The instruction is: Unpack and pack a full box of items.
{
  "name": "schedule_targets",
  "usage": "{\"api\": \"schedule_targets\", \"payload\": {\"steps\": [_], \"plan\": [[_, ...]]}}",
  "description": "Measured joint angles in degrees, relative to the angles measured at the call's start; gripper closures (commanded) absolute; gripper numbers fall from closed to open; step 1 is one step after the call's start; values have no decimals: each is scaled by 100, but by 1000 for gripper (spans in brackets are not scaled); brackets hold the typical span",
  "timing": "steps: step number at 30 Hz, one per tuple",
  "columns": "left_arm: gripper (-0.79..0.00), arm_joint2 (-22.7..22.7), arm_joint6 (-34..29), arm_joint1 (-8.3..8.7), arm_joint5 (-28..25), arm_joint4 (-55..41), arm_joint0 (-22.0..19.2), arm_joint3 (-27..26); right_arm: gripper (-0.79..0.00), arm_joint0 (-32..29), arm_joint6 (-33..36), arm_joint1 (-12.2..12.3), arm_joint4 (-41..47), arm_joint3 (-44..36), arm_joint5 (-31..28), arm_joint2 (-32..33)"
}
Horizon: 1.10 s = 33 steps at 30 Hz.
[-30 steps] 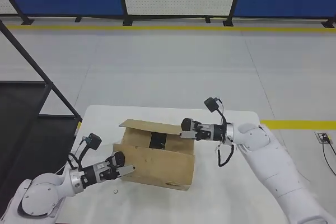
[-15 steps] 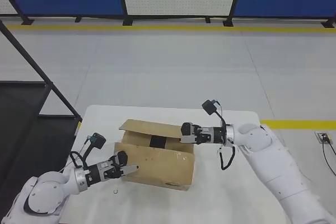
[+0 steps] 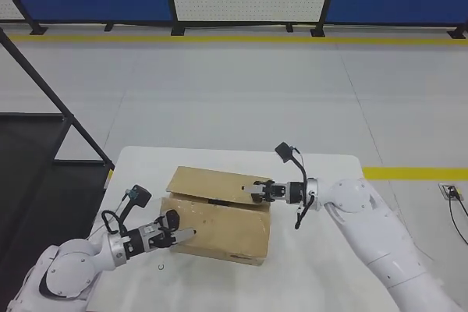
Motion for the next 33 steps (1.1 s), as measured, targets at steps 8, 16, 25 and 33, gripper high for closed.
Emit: {"api": "schedule_targets", "payload": {"steps": [8,16,25,33], "plan": [[-785,237,247,-24,172,287,-186,32,-785,105,117,-75,358,306,773,-89],[-785,481,516,-50,321,746,-331,63,-785,113,183,-123,467,376,880,-142],[-785,671,880,-81,366,1054,-332,39,-785,-6,352,-101,343,235,922,-131],[-785,88,1776,-55,298,747,101,77,-785,-184,355,-73,270,168,815,-76]]}}
